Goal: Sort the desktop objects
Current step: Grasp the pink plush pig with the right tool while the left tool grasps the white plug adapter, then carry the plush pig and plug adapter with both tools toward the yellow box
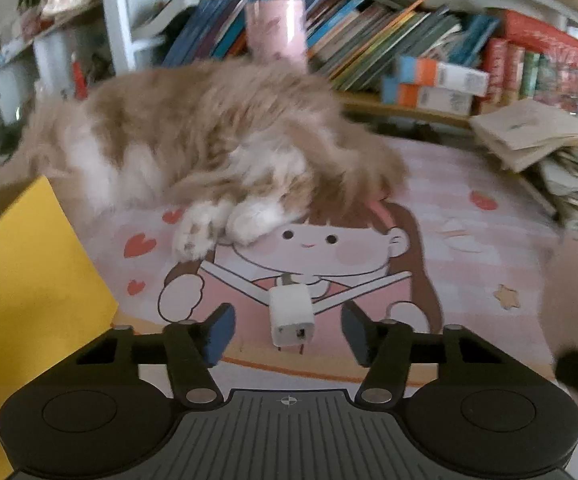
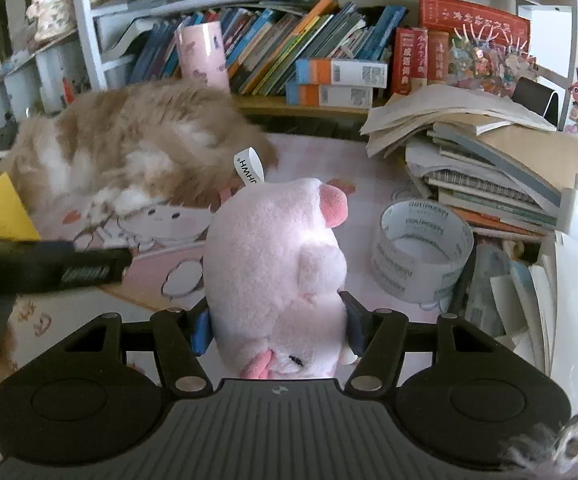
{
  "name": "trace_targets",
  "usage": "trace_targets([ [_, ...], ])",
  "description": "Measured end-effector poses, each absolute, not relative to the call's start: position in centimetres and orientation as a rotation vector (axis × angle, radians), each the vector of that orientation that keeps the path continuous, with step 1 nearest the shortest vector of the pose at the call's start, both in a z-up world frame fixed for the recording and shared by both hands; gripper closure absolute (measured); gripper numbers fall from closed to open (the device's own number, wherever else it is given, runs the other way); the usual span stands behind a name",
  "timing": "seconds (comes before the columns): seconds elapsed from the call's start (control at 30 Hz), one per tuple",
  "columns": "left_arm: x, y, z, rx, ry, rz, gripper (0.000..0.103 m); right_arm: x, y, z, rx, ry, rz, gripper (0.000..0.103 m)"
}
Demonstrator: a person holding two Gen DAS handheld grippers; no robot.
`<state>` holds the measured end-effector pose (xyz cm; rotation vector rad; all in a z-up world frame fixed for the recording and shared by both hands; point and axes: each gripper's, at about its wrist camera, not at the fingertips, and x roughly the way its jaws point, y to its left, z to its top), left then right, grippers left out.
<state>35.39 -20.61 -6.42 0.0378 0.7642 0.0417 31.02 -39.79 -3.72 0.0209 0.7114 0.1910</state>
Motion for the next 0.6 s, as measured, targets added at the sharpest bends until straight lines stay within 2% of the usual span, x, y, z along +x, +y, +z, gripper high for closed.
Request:
trace_targets([
  [0.1, 36.2, -20.5, -7.2, 0.051, 0.785, 0.052, 0.063, 30.5, -39.8, -4.0, 0.015, 0.724, 0.192, 0.045],
  [0.17, 36.4, -20.5, -7.6, 0.055, 0.808, 0.038, 0.077, 30.2, -39.8, -4.0, 0.012, 0.725, 0.195, 0.045],
  [0.2, 36.4, -20.5, -7.6, 0.053, 0.805, 0.029, 0.079, 30.0, -39.7, -4.0, 0.011, 0.726, 0.196, 0.045],
  [0.6, 32.3, -19.6, -3.9, 0.016, 0.735, -0.034, 0.079, 28.9, -39.5, -3.1, 0.013, 0.709, 0.234, 0.045],
])
